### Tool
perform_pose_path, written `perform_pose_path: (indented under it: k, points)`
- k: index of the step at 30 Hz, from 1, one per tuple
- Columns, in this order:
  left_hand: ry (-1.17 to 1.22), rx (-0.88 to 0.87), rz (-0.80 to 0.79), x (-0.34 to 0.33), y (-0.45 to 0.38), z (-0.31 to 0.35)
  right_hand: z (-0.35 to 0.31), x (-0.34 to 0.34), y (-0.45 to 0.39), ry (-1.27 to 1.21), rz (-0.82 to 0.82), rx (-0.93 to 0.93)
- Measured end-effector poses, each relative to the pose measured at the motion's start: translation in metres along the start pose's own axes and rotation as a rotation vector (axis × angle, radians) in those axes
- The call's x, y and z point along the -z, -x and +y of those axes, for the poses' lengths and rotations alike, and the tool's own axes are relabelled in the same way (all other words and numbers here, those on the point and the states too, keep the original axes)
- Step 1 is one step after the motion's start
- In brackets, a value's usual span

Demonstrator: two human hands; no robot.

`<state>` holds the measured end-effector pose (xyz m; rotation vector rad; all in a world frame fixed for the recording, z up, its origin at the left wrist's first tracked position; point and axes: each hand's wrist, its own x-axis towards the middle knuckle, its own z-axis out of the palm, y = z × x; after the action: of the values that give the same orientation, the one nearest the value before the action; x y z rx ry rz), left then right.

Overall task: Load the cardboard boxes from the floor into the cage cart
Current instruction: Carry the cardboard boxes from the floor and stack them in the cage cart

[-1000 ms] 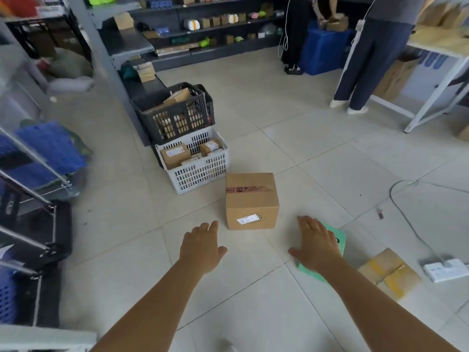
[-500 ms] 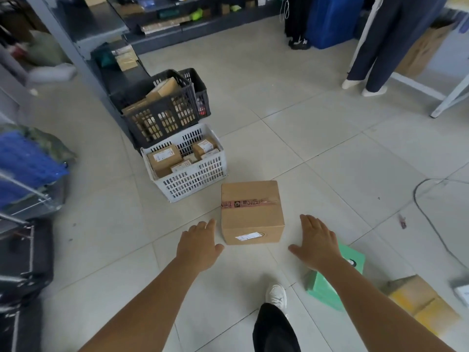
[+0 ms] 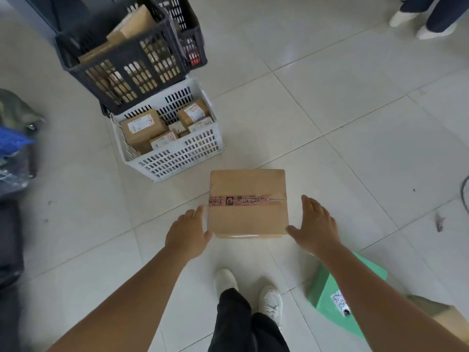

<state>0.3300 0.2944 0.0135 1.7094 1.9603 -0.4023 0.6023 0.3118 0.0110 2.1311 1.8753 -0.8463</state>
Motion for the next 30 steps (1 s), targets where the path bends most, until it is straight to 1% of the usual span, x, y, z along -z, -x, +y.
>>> perform_pose_path:
  k: [6, 9, 13, 17, 21, 26, 30]
  points:
    - [0.168, 0.040, -0.074, -0.055, -0.093, -0.012, 0.004, -0.062, -0.082, -0.112, -0.085, -0.105]
    - [0.201, 0.065, -0.116, -0.089, -0.135, -0.022, 0.009, -0.098, -0.117, -0.135, -0.135, -0.147]
    - [0.245, 0.097, -0.120, -0.129, -0.186, -0.032, 0.014, -0.139, -0.162, -0.178, -0.162, -0.201]
    - [0.331, 0.144, -0.096, -0.159, -0.227, -0.038, 0.022, -0.170, -0.199, -0.217, -0.147, -0.259]
    - [0.477, 0.184, -0.078, -0.181, -0.253, -0.044, 0.030, -0.188, -0.222, -0.319, -0.111, -0.298]
    - [0.630, 0.174, -0.132, -0.198, -0.263, -0.054, 0.031, -0.203, -0.232, -0.471, -0.092, -0.308]
    - [0.626, 0.178, -0.090, -0.203, -0.260, -0.053, 0.027, -0.206, -0.228, -0.468, -0.084, -0.312]
